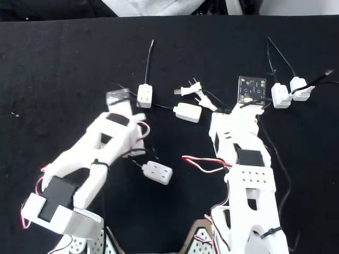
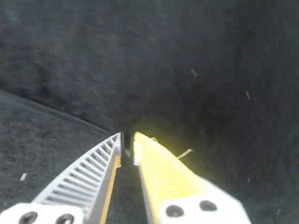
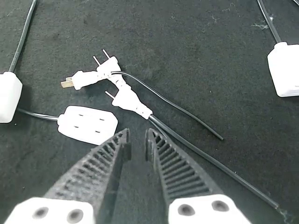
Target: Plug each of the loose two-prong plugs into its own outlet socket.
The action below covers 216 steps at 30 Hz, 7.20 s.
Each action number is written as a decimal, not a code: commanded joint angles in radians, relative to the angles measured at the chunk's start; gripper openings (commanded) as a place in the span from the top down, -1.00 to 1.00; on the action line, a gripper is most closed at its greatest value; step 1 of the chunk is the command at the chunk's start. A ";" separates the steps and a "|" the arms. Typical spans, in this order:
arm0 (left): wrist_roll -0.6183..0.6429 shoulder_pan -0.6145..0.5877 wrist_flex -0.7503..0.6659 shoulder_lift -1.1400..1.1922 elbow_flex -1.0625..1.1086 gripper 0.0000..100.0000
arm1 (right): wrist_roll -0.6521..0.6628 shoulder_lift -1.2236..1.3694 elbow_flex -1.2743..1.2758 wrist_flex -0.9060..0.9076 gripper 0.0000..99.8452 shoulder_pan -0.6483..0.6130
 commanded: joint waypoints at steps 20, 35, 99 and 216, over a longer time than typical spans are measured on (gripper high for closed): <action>-1.122 -0.099 0.427 -0.391 0.073 0.46 | 0.002 -0.002 -0.022 -0.020 0.89 0.025; -1.183 0.189 0.061 -0.376 0.180 0.45 | -0.008 -0.002 -0.065 -0.015 0.89 0.163; -1.458 0.156 0.350 0.072 -0.217 0.74 | -0.041 0.002 -0.087 -0.015 0.89 0.219; -0.684 -0.180 -0.161 -0.305 0.390 0.94 | 0.838 1.213 -1.150 0.310 0.65 0.023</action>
